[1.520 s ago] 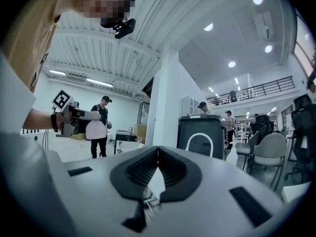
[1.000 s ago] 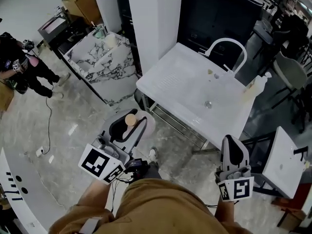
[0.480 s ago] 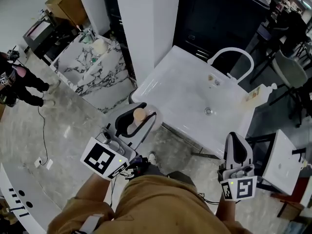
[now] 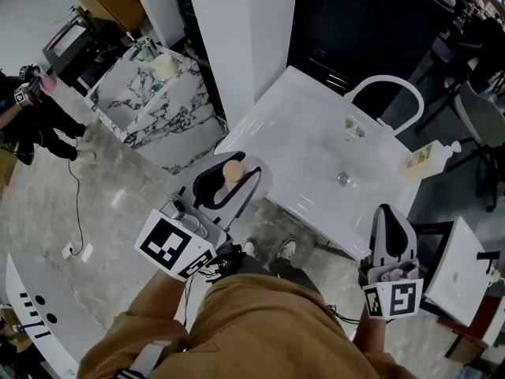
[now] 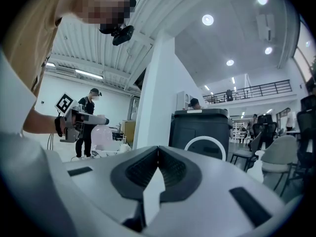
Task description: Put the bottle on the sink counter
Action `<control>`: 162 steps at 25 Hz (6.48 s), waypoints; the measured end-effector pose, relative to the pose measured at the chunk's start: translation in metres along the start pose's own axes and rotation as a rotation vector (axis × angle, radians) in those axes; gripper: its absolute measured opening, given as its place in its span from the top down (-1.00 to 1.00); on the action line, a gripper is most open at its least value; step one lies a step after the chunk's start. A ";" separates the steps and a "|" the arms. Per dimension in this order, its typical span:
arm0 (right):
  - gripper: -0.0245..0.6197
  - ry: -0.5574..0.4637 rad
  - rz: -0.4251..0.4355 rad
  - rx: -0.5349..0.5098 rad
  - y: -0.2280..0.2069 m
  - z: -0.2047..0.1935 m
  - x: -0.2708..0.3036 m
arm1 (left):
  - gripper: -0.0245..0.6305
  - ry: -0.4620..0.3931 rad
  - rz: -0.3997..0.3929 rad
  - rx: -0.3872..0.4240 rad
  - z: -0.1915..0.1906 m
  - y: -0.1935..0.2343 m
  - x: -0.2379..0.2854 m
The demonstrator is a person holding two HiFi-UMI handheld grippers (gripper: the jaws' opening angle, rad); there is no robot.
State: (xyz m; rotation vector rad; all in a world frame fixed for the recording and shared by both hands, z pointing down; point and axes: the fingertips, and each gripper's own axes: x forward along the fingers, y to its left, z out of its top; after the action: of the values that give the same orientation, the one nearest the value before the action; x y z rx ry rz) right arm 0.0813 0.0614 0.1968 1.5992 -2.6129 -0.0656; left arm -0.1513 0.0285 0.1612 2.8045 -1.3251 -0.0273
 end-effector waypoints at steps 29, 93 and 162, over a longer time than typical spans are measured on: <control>0.91 0.075 0.044 0.019 -0.064 -0.039 0.043 | 0.53 0.069 0.055 0.029 -0.066 0.055 0.124; 0.91 0.139 -0.025 0.140 -0.110 -0.107 0.110 | 0.53 0.140 -0.039 0.105 -0.177 0.122 0.315; 0.91 0.199 0.013 0.173 -0.102 -0.165 0.156 | 0.53 0.183 -0.011 0.149 -0.268 0.188 0.397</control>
State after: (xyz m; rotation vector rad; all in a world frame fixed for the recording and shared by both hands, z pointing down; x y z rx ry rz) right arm 0.1154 -0.1229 0.3599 1.5486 -2.5335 0.3124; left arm -0.0358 -0.3900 0.4379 2.8500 -1.3205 0.3334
